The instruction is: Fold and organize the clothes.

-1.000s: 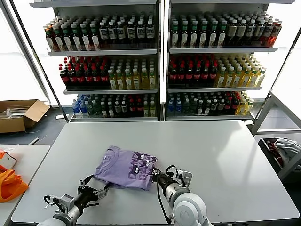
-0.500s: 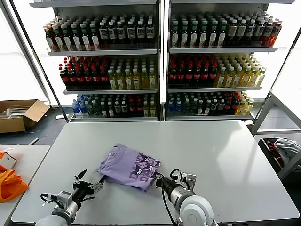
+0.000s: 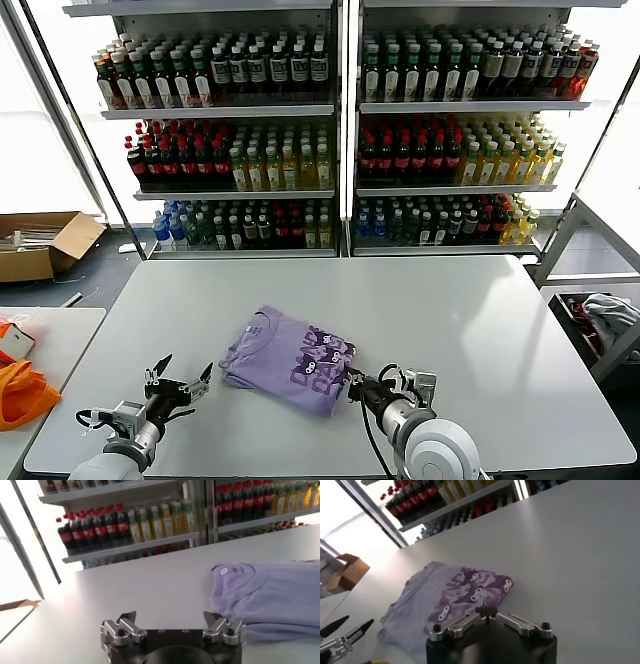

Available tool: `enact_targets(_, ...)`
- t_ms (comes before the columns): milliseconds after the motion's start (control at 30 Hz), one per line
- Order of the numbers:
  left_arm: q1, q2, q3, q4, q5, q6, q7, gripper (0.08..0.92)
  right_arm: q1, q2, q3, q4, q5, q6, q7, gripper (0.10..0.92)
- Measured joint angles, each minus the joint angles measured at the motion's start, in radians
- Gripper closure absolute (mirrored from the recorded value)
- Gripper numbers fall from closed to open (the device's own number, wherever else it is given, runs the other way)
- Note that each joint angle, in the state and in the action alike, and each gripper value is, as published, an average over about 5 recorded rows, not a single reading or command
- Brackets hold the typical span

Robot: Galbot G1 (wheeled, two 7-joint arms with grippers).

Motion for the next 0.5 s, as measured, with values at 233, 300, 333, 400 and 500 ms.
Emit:
enact_targets(233, 0.006, -0.007, -0.012, -0.023, -0.005, 0.010, -0.021, 0.177, -0.002, -0.042, 0.017, 0.009, 0.000, 0.000, -0.013, 0.918)
enact_targets(300, 0.010, -0.010, -0.013, -0.033, -0.006, 0.013, -0.024, 0.177, 0.002, -0.057, 0.028, 0.006, 0.003, 0.000, -0.016, 0.918)
enact_targets(333, 0.012, -0.012, -0.012, -0.039, -0.006, 0.015, -0.026, 0.177, 0.005, -0.064, 0.035, 0.003, 0.004, 0.000, -0.017, 0.918)
enact_targets(400, 0.014, -0.017, -0.010, -0.053, -0.007, 0.019, -0.030, 0.177, 0.012, -0.075, 0.051, -0.005, 0.006, 0.000, -0.021, 0.918)
enact_targets(500, 0.013, -0.025, -0.004, -0.073, -0.008, 0.026, -0.034, 0.177, 0.025, -0.083, 0.076, -0.023, -0.003, 0.000, -0.028, 0.918)
